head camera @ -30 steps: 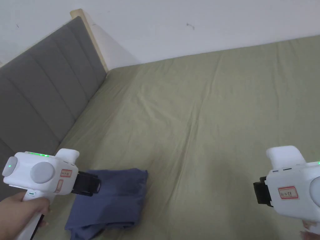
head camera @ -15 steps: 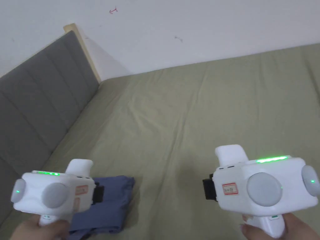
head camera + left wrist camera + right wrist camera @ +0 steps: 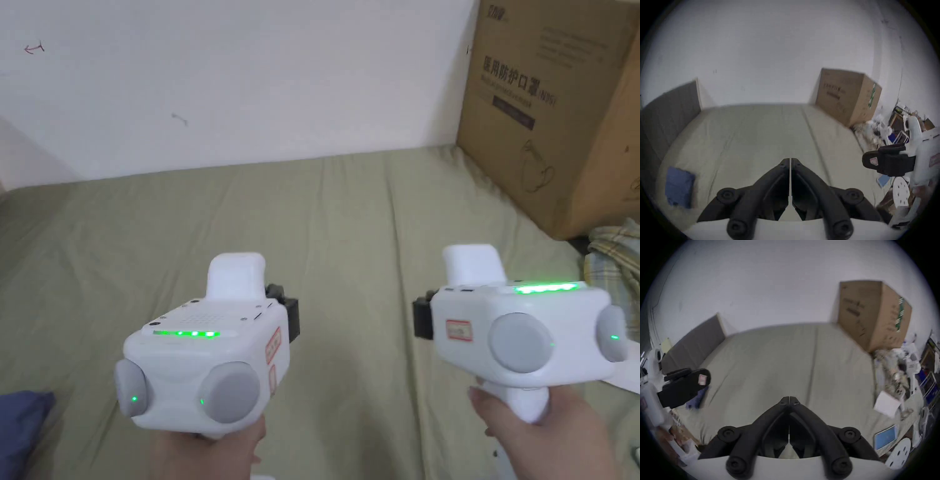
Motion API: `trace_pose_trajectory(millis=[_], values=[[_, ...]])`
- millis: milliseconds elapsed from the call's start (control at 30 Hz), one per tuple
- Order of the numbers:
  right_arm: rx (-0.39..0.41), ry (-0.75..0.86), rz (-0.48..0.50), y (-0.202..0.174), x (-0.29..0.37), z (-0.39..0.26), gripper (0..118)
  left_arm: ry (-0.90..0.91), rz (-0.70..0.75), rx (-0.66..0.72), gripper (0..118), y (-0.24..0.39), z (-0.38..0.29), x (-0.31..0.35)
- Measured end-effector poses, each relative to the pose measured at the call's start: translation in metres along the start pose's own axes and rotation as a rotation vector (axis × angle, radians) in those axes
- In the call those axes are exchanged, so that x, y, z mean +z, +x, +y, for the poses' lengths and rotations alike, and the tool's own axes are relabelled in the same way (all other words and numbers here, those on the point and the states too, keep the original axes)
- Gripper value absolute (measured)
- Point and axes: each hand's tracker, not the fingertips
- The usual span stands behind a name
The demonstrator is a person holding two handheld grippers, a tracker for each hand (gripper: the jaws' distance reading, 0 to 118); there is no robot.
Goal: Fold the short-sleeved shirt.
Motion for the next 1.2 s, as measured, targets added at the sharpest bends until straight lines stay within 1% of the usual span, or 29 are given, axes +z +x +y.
trace_pose_trajectory(millis=[67, 100, 167, 200, 233, 267, 300, 333, 367, 400, 433, 467, 500, 533, 567, 633, 667, 733, 867, 967, 1067, 1200], values=[[-0.008, 0.106, -0.009, 0.008, 0.019, 0.007, 1, 0.134, 0.041, -0.04, 0, 0.01, 0.01, 0.015], [0.0, 0.164, -0.014, 0.009, 0.03, 0.012, 1, 0.206, 0.089, -0.059, 0, 0.018, 0.016, 0.025], [0.016, 0.268, 0.001, 0.007, 0.045, 0.017, 1, 0.27, 0.126, -0.054, 0, 0.023, 0.024, 0.042], [0.017, 0.327, 0.029, 0.005, 0.053, 0.019, 1, 0.311, 0.161, -0.058, 0, 0.025, 0.03, 0.048], [0.016, 0.365, 0.04, 0.003, 0.057, 0.021, 1, 0.334, 0.187, -0.069, 5, 0.027, 0.032, 0.054], [0.013, 0.413, 0.05, 0.001, 0.064, 0.022, 1, 0.361, 0.23, -0.096, 10, 0.03, 0.034, 0.061], [0.019, 0.454, 0.042, -0.002, 0.07, 0.023, 3, 0.384, 0.257, -0.129, 22, 0.031, 0.036, 0.065], [0.034, 0.49, 0.026, -0.006, 0.075, 0.024, 11, 0.396, 0.251, -0.142, 53, 0.031, 0.037, 0.068], [0.053, 0.522, 0.019, -0.011, 0.078, 0.025, 11, 0.398, 0.234, -0.14, 53, 0.03, 0.039, 0.073], [0.078, 0.547, 0.003, -0.015, 0.082, 0.026, 16, 0.394, 0.224, -0.137, 63, 0.029, 0.04, 0.077], [0.093, 0.57, -0.017, -0.019, 0.085, 0.026, 33, 0.39, 0.219, -0.123, 91, 0.027, 0.043, 0.079], [0.1, 0.576, -0.033, -0.022, 0.085, 0.027, 56, 0.394, 0.223, -0.109, 107, 0.025, 0.043, 0.082], [0.103, 0.567, -0.043, -0.025, 0.084, 0.029, 83, 0.413, 0.226, -0.092, 110, 0.023, 0.041, 0.087], [0.099, 0.565, -0.046, -0.027, 0.084, 0.028, 110, 0.419, 0.233, -0.09, 110, 0.023, 0.041, 0.09], [0.093, 0.569, -0.041, -0.027, 0.085, 0.027, 118, 0.417, 0.267, -0.088, 110, 0.023, 0.041, 0.092], [0.057, 0.584, -0.022, -0.025, 0.085, 0.024, 118, 0.411, 0.321, -0.105, 112, 0.022, 0.041, 0.092], [0.037, 0.571, -0.011, -0.024, 0.084, 0.024, 118, 0.407, 0.319, -0.107, 114, 0.02, 0.042, 0.093], [0.021, 0.565, -0.013, -0.023, 0.084, 0.024, 118, 0.398, 0.301, -0.087, 115, 0.014, 0.042, 0.094], [0.021, 0.548, -0.039, -0.023, 0.079, 0.023, 118, 0.394, 0.284, -0.053, 115, 0.002, 0.039, 0.096], [0.032, 0.543, -0.044, -0.022, 0.08, 0.022, 118, 0.375, 0.308, -0.08, 115, -0.002, 0.039, 0.093], [0.038, 0.549, -0.048, -0.021, 0.082, 0.022, 118, 0.372, 0.296, -0.099, 115, -0.006, 0.037, 0.092], [0.045, 0.548, -0.053, -0.021, 0.082, 0.022, 118, 0.373, 0.282, -0.085, 115, -0.008, 0.038, 0.093]])
